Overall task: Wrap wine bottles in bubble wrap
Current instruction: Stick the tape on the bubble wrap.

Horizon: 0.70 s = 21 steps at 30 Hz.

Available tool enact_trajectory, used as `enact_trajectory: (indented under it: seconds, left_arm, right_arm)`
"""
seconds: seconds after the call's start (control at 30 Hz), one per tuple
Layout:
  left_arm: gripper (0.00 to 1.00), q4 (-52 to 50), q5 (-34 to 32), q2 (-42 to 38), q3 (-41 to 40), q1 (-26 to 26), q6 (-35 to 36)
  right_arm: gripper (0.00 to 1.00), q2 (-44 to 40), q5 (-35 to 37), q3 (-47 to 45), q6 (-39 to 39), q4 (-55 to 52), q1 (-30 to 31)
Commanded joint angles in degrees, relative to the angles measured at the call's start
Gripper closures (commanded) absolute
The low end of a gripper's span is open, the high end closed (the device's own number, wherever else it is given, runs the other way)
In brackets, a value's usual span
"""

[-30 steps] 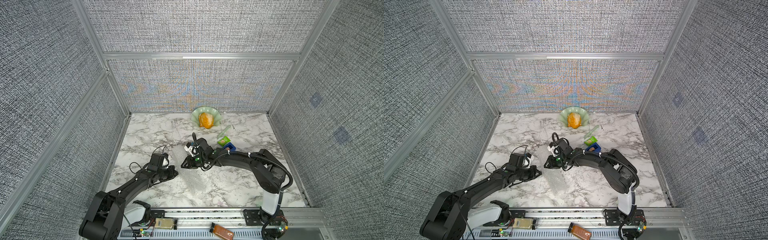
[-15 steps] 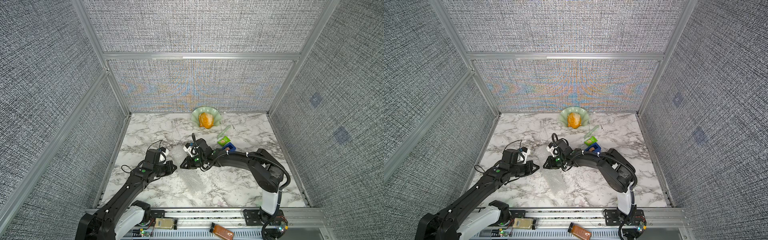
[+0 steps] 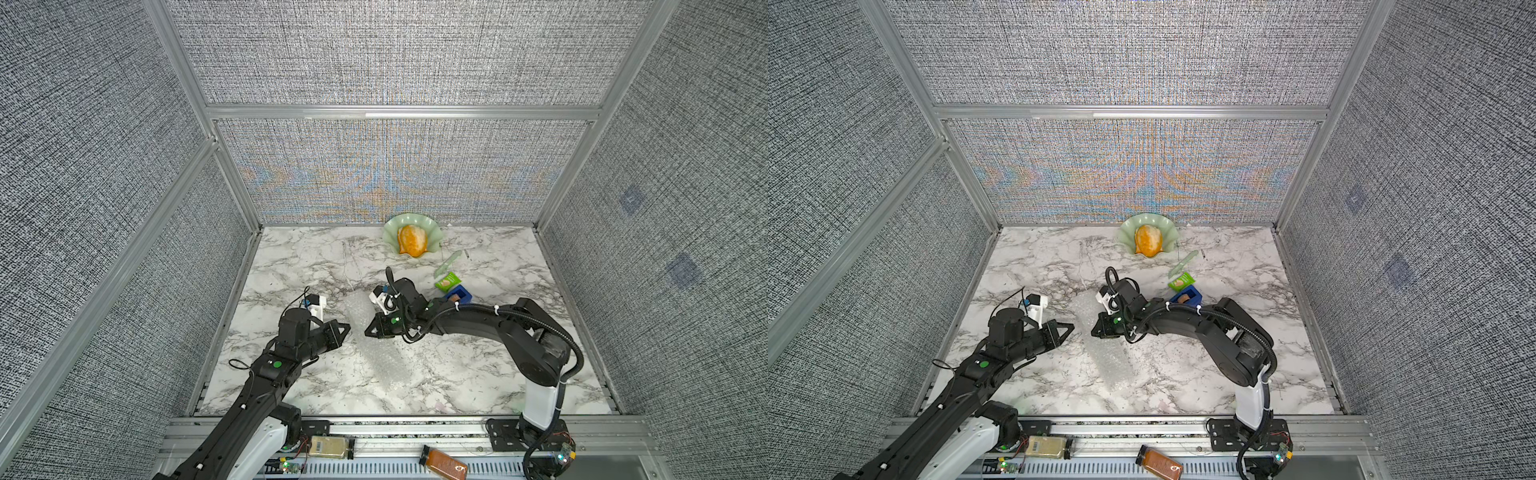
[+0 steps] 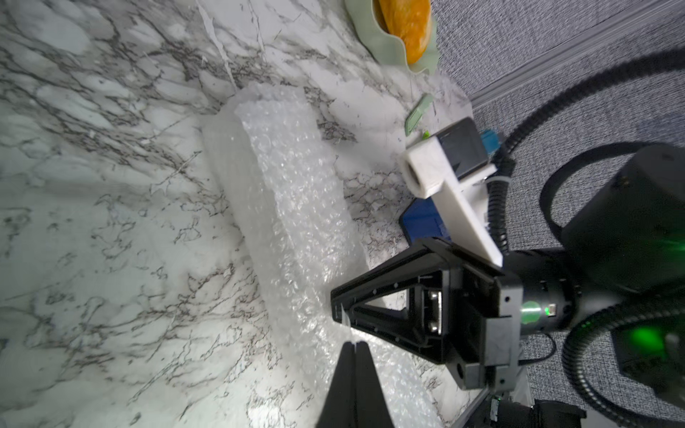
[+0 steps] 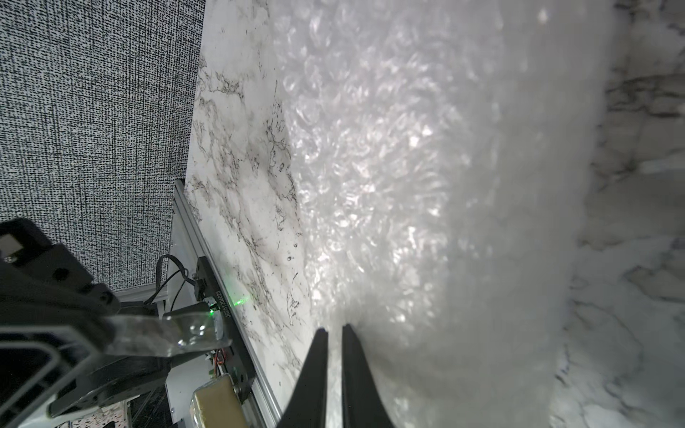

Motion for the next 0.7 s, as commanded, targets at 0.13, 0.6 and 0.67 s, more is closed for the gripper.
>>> enact_trajectory:
  seconds: [0.13,0.6,0.67]
  left_arm:
    - [1.00,13.1,3.1,2.8,-3.2,0.1,-6.3]
    - [1.00,27.9,4.1,9.9,-8.7,0.1,-16.6]
    - [1.00,29.6,4.3,10.9,-9.1,0.1,-17.7]
  right_arm:
    - [0.95,0.3,3.1,-0.6,-0.5,-7.1,0.0]
    - [1.00,-0.7,3.1,-2.0,0.0,-4.3,0.0]
    - [1.00,-0.8,3.1,-2.2,0.1,-3.9,0.0]
